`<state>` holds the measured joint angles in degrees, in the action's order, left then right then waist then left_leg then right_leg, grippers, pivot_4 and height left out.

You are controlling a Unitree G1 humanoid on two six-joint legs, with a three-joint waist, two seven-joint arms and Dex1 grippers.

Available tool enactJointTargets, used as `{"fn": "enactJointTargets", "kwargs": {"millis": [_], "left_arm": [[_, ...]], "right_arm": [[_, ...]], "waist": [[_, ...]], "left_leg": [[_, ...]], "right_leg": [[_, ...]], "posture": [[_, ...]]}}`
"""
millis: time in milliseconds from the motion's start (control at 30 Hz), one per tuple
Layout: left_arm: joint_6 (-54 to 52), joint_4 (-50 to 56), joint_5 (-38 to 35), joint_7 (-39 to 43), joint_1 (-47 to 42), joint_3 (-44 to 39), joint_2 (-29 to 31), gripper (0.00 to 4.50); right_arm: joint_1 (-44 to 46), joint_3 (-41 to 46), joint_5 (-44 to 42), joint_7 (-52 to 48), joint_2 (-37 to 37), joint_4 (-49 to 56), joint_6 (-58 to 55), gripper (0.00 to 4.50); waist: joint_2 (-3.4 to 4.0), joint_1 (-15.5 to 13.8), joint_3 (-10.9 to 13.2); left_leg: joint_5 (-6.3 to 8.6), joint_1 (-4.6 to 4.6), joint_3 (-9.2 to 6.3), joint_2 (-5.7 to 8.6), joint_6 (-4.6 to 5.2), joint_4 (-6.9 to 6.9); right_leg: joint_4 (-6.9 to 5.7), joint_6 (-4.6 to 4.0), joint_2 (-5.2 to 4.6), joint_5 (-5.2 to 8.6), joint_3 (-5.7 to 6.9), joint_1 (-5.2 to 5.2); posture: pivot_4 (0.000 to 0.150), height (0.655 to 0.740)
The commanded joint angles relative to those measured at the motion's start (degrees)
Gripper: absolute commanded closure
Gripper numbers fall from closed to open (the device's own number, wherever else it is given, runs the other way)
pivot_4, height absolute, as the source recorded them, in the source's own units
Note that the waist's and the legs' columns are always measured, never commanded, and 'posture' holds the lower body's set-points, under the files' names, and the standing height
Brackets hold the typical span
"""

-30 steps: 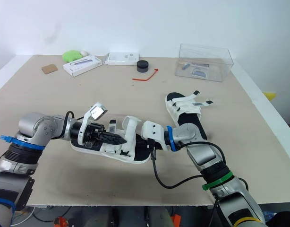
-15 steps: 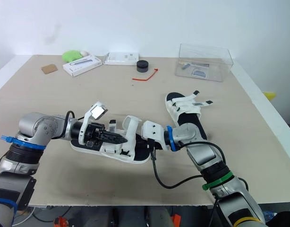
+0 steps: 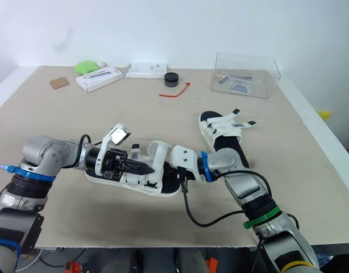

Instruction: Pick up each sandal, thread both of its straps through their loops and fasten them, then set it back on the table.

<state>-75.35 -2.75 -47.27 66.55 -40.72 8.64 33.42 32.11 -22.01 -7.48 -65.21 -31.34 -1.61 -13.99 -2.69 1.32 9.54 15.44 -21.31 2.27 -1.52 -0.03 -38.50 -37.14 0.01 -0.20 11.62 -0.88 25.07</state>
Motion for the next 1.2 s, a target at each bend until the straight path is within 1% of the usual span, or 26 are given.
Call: {"fn": "enactJointTargets", "kwargs": {"millis": [33,267,533,833,1200], "left_arm": [[-0.33,2.10,-0.83,-0.23,0.61,-0.75,0.89,4.43],[1.12,1.84,0.52,-0.07,1.55,0.58,2.17,4.43],[7.82,-1.96,5.62,-0.38,0.36,2.26,1.78,4.43],[11.92,-3.28,8.94,3.83,-0.72,6.06,2.64,4.43],[11.75,-0.09,9.45,9.69,-0.88,8.94,5.64,4.43]], "right_arm": [[-1.00,-1.41,2.95,-0.33,-1.29,-2.26,-0.91,4.50],[-0.78,-1.52,2.98,-0.41,-1.27,-2.57,-0.81,4.50],[-0.50,-1.59,3.09,-0.39,-0.99,-2.99,-0.56,4.50],[-0.52,-1.60,3.09,-0.33,-1.11,-2.86,-0.66,4.50],[-0.39,-1.59,3.15,-0.21,-1.03,-3.02,-0.66,4.50]], "waist": [[0.00,0.00,0.00],[0.00,0.00,0.00],[0.00,-0.01,-0.01],[0.00,-0.03,-0.01],[0.00,-0.02,-0.01]], "left_leg": [[0.00,0.00,0.00,0.00,0.00,0.00],[0.00,0.01,0.00,0.00,0.00,0.00],[0.00,0.03,0.00,0.01,0.00,0.00],[-0.01,0.07,0.02,0.01,0.01,-0.01],[0.00,0.05,0.02,0.00,0.01,0.00]], "right_leg": [[0.00,0.00,0.00,0.00,0.00,0.00],[0.00,0.00,0.00,0.00,0.00,-0.01],[0.00,0.00,-0.01,0.00,0.01,-0.03],[0.00,0.01,0.00,-0.02,-0.01,-0.06],[0.01,-0.01,0.02,0.00,-0.01,-0.04]], "posture": [[0.150,0.7400],[0.150,0.7400],[0.150,0.7400],[0.150,0.7400],[0.150,0.7400]]}}
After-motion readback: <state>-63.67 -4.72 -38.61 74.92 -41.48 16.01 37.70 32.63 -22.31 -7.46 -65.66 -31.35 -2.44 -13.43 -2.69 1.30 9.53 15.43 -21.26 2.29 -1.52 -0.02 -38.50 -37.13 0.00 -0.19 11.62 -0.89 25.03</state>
